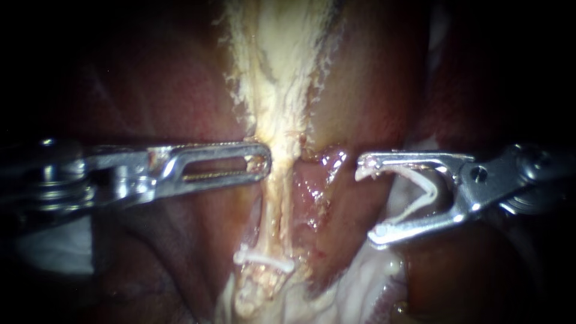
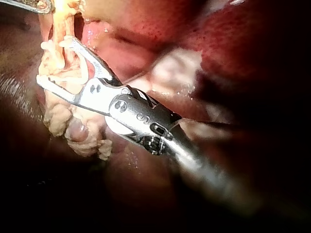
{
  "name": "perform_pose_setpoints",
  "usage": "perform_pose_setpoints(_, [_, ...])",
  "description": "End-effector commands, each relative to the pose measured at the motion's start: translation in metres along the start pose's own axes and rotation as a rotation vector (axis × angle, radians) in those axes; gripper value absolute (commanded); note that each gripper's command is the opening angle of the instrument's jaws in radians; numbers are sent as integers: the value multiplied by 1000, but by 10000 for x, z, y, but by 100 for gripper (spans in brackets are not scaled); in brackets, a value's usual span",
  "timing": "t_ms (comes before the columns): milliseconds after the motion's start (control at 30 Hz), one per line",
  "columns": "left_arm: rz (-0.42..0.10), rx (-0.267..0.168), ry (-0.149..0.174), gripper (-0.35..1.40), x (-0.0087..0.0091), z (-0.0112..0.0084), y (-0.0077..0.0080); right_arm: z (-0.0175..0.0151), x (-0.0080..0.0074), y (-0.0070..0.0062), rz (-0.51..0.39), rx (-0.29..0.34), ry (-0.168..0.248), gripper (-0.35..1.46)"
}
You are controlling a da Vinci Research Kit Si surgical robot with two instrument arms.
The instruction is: Clipping second clip left tube
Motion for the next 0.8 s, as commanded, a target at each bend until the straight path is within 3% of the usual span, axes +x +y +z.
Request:
perform_pose_setpoints(33, [0,0,0,-35,0,0,0,0,0,0,0,0,0,59])
perform_pose_setpoints(200, [-1,3,5,-35,-4,-11,-1,1,0,-1,-1,0,0,59])
perform_pose_setpoints(567, [-10,-29,-9,-35,-14,-71,-11,22,-12,-7,-12,1,-17,59])
perform_pose_setpoints(800, [-8,-36,-14,-35,-14,-78,-6,56,-29,-12,-26,29,-27,59])
